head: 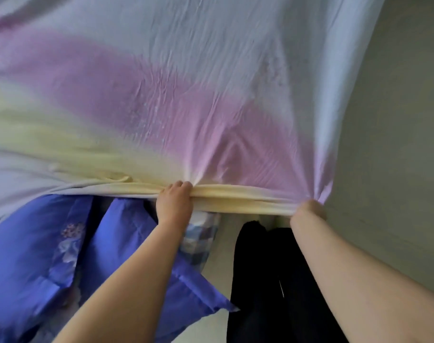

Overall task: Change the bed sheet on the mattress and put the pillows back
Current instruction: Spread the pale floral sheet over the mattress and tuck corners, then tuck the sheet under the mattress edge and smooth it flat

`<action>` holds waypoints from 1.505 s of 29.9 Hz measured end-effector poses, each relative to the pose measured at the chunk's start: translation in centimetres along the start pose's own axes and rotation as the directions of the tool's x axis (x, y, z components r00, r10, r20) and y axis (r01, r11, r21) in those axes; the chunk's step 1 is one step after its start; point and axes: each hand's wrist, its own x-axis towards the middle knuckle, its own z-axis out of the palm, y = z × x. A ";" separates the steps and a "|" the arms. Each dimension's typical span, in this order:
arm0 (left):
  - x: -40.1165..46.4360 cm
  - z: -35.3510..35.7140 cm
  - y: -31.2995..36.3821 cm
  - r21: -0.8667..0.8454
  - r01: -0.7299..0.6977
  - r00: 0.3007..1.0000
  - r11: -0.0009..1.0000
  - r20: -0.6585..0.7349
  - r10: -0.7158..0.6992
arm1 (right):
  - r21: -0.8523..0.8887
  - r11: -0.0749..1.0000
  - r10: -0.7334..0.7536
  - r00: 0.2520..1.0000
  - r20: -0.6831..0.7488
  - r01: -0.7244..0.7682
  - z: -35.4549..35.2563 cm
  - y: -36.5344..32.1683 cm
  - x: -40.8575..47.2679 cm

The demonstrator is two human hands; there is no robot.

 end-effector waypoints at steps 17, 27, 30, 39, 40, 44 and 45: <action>-5.4 2.5 -3.9 -0.254 -0.158 0.982 0.954 0.061 0.179 | -0.416 0.735 0.022 0.595 0.804 0.535 7.1 16.2 -12.6; -16.2 0.8 -23.7 0.147 -0.173 0.783 0.974 -0.580 0.226 | 0.116 0.160 -0.669 0.022 0.743 0.980 12.7 26.4 -27.2; -19.8 1.0 -30.5 0.021 -0.108 0.774 0.994 -0.625 0.098 | 0.059 -0.191 -0.340 -0.123 0.932 0.980 15.2 29.6 -32.1; -27.1 4.4 -42.8 -0.870 0.284 0.441 -0.403 0.492 -0.750 | -0.185 -0.576 -0.195 0.086 0.977 0.796 18.9 35.0 -38.5; -26.8 3.6 -43.8 -0.678 0.119 0.528 -0.725 0.662 -0.532 | -0.182 -0.529 -0.240 0.059 0.969 0.829 19.2 35.1 -39.1; -24.7 2.4 -47.5 -0.456 0.159 0.562 -0.876 0.771 -0.300 | -0.166 -0.181 -0.389 0.084 0.917 0.969 18.9 35.7 -40.0; -24.5 1.7 -48.3 -0.495 0.183 0.536 -0.849 0.774 -0.336 | -0.151 -0.131 -0.445 0.078 0.892 0.980 18.7 36.2 -40.3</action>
